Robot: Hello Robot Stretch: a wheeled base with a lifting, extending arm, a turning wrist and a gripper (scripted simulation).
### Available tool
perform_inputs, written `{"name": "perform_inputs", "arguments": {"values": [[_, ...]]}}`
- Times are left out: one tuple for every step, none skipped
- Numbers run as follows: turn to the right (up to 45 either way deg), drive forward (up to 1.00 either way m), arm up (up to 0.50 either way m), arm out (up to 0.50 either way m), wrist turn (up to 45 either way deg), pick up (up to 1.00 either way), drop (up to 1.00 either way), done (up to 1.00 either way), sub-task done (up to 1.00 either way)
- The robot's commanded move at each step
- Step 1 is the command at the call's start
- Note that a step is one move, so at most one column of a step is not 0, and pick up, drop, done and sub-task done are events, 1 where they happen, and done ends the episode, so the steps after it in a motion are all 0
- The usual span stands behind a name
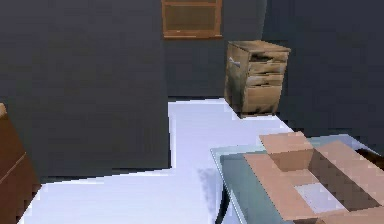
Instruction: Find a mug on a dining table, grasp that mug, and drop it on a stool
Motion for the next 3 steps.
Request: {"name": "perform_inputs", "arguments": {"values": [[0.0,0.0,0.5,0.0,0.0,0.0,0.0,0.0,0.0],[0.0,0.0,0.26,0.0,0.0,0.0,0.0,0.0,0.0],[0.0,0.0,0.0,0.44,0.0,0.0,0.0,0.0,0.0]]}}
